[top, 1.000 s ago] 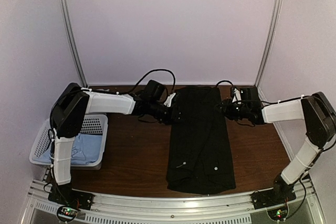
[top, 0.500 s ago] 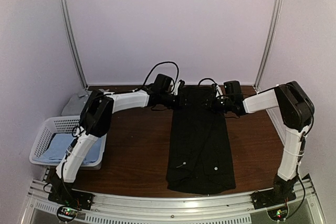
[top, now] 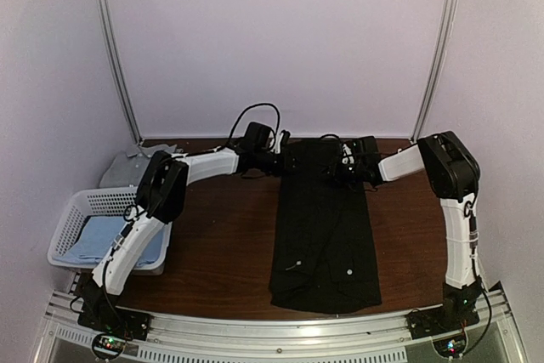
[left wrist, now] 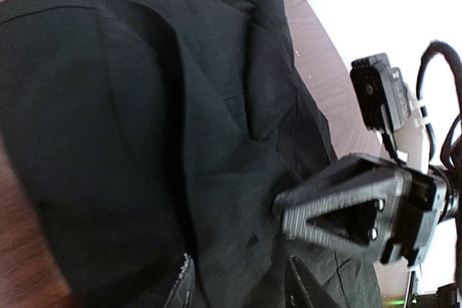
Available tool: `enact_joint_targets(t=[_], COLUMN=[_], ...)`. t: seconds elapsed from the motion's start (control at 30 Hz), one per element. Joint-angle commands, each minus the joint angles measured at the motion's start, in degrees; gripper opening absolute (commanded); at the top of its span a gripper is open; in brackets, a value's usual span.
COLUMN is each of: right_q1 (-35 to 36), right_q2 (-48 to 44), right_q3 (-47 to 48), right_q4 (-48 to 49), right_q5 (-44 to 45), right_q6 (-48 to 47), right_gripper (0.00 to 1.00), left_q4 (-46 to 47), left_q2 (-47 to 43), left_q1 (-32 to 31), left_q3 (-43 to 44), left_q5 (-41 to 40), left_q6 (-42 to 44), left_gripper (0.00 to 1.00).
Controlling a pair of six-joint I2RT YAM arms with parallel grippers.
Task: Fold and stack the long sleeve shirts
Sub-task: Smooth out the rectangle-folded shirt at the center of the board.
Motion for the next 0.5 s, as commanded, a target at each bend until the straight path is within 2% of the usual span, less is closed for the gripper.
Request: enact_joint_targets(t=[0.0,0.27,0.47], right_q1=[-1.01,-0.76,-0.66], right_q2=[1.92,1.27,-5.07], right_q3=[2.91,6.28,4.74], right_q4=[-2.83,-5.02,-8.88], right_q5=[5.00,4.60,7.34], right_q6=[1.02,-0.83,-4.93], right_gripper=[0.20,0.22,0.28], left_q4=[1.39,-1.29,-4.45], left_q2=[-7.04,-12.30,-12.82], left_q1=[1.28,1.36,1.29], left_q3=[-4.46,-13.98,-16.43], left_q5=[-0.73,-2.55,-6.41], left_q6=[0.54,1.10,1.07], left_gripper=[0.44,0.44,0.44])
